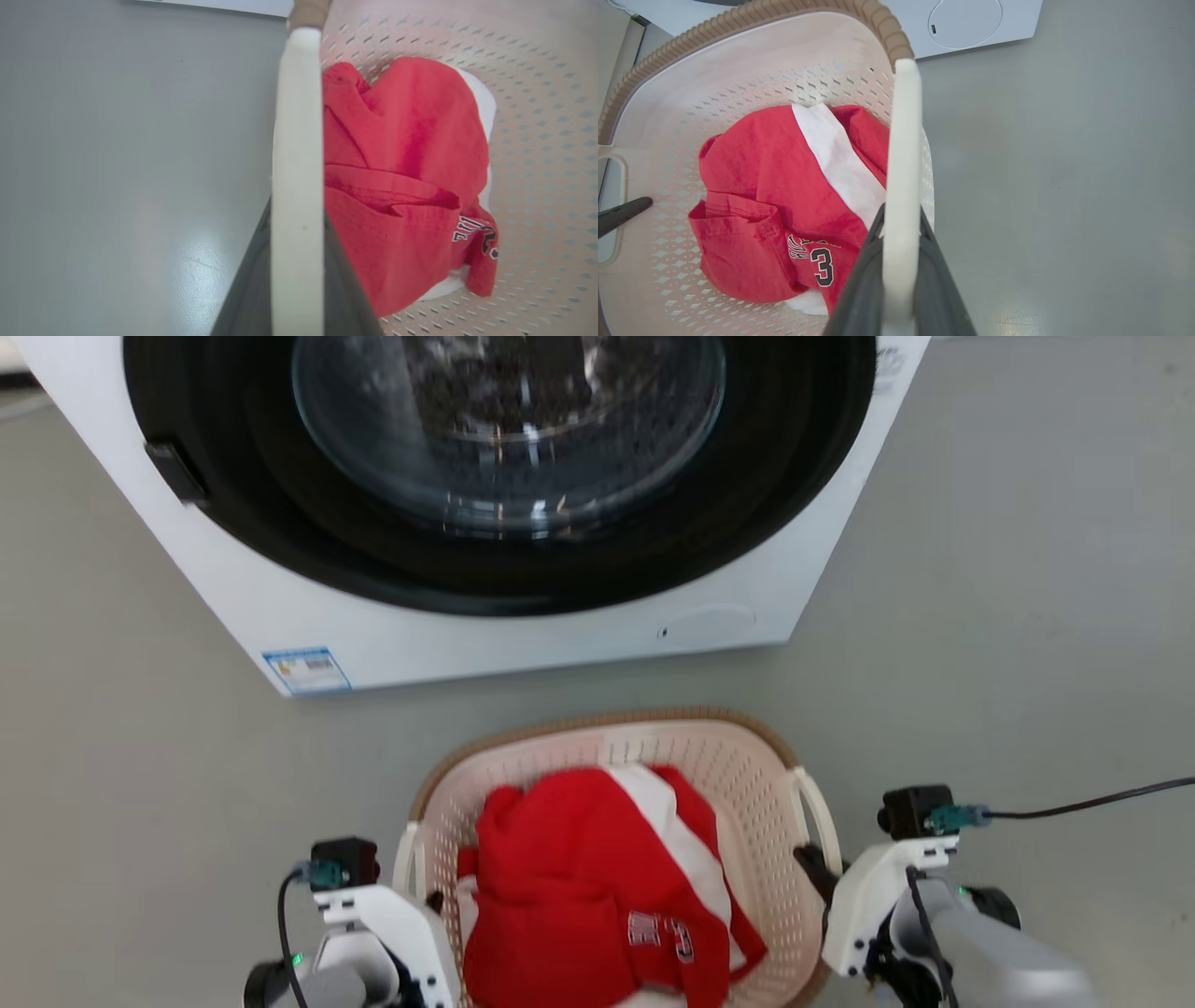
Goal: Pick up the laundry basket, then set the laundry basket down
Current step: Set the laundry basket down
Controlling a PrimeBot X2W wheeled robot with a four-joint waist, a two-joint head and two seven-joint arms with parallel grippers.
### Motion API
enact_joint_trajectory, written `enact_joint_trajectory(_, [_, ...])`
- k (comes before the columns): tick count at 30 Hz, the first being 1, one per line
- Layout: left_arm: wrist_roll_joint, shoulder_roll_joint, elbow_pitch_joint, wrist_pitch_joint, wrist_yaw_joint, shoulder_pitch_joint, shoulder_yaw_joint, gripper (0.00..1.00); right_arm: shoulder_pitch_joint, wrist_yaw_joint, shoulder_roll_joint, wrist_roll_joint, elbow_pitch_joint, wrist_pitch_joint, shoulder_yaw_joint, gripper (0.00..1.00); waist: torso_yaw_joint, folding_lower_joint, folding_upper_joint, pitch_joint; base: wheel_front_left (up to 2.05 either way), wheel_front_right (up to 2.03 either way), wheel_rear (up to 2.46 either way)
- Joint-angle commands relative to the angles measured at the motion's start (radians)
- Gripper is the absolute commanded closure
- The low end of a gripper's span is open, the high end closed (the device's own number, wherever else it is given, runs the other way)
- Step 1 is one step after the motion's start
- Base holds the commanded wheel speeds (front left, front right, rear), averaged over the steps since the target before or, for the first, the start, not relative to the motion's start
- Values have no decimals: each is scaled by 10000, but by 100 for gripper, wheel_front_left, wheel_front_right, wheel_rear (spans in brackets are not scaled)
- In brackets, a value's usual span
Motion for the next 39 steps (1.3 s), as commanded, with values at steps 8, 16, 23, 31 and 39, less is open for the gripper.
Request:
enact_joint_trajectory(8, [44, 244, -129, -783, -86, -1197, 180, 100, -545, 31, -215, 13, -87, -843, 47, 100, 84, 1, 0, 1753, 0, 0, 0])
enact_joint_trajectory(16, [197, 302, -35, -1076, -55, -2119, 143, 100, -1114, 31, -314, 1, -108, -1375, -31, 100, 190, 1, 0, 3006, 0, 0, 0])
enact_joint_trajectory(23, [370, 301, -20, -1234, 88, -2586, 178, 100, -1413, 31, -331, -184, -256, -1578, -415, 100, 277, 1, 0, 3889, 0, 0, 0])
enact_joint_trajectory(31, [994, 609, -1133, -1258, 591, -2590, 702, 100, -1456, 31, -305, -1261, -602, -1586, -1754, 100, 279, 1, 0, 4742, 0, 0, 0])
enact_joint_trajectory(39, [1795, 566, -1817, -1260, 805, -2221, 1532, 100, -998, 31, -105, -2471, -762, -1588, -2988, 100, 295, 1, 0, 5380, 0, 0, 0])
